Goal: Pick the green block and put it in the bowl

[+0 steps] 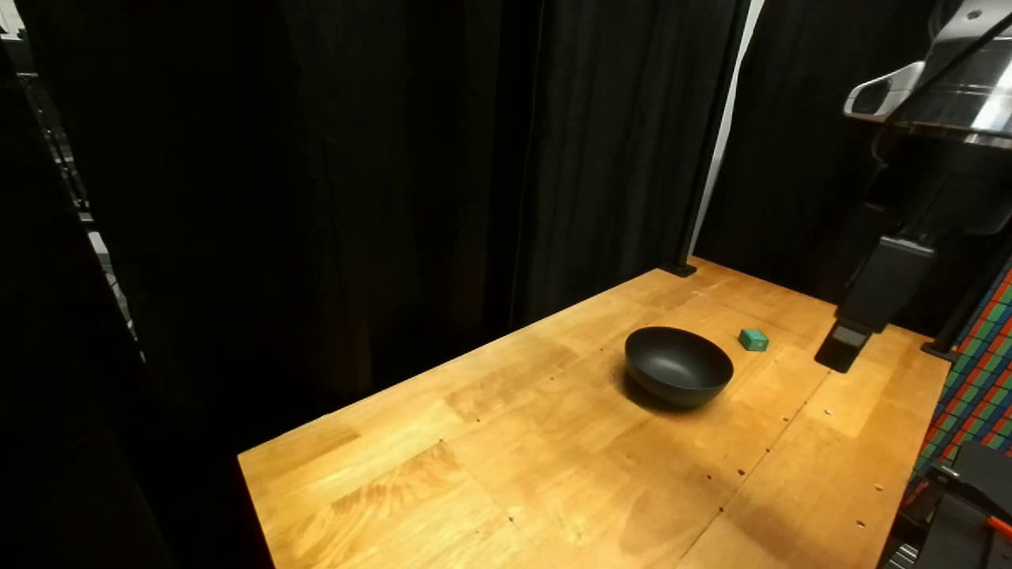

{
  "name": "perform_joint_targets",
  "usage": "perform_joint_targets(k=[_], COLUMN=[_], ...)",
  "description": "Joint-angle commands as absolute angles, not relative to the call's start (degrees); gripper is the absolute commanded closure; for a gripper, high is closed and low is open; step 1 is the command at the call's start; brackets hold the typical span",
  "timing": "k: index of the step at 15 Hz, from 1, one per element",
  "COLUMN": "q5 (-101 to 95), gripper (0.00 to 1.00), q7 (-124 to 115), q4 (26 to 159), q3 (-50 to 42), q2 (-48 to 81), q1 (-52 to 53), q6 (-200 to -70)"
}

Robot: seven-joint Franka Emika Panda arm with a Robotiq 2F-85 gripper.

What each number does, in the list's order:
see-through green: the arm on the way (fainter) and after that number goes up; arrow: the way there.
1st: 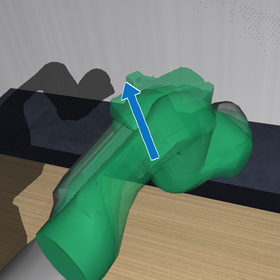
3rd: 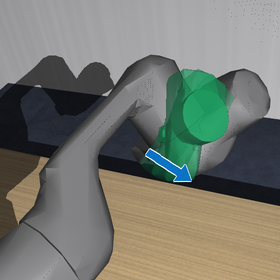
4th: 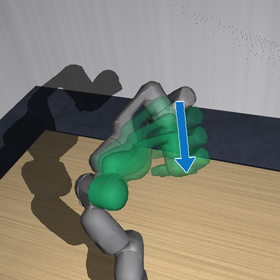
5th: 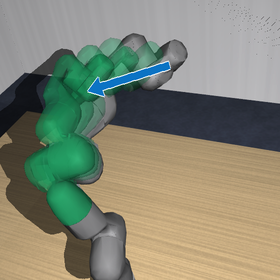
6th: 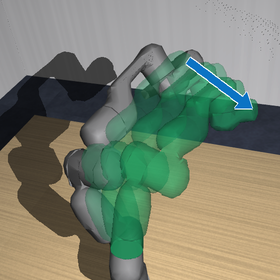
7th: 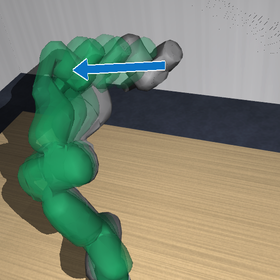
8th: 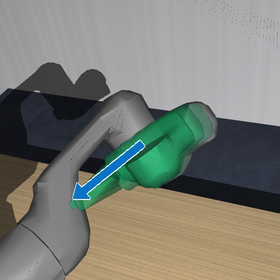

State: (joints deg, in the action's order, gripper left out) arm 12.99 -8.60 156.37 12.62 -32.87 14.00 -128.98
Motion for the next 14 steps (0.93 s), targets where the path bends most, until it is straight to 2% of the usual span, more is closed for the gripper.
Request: perform_joint_targets(k=[1, 8, 14], q5=[9.97, -9.01, -18.59], gripper=[0.00, 0.00, 0.00], q7=[-13.98, -30.04, -45.05], q4=[152.14, 140.35, 127.76], q3=[12.03, 8.17, -5.31], q2=[-23.49, -2.73, 11.76], q1=[7.64, -8.54, -8.31], q6=[-136.23, -150.28, -152.46])
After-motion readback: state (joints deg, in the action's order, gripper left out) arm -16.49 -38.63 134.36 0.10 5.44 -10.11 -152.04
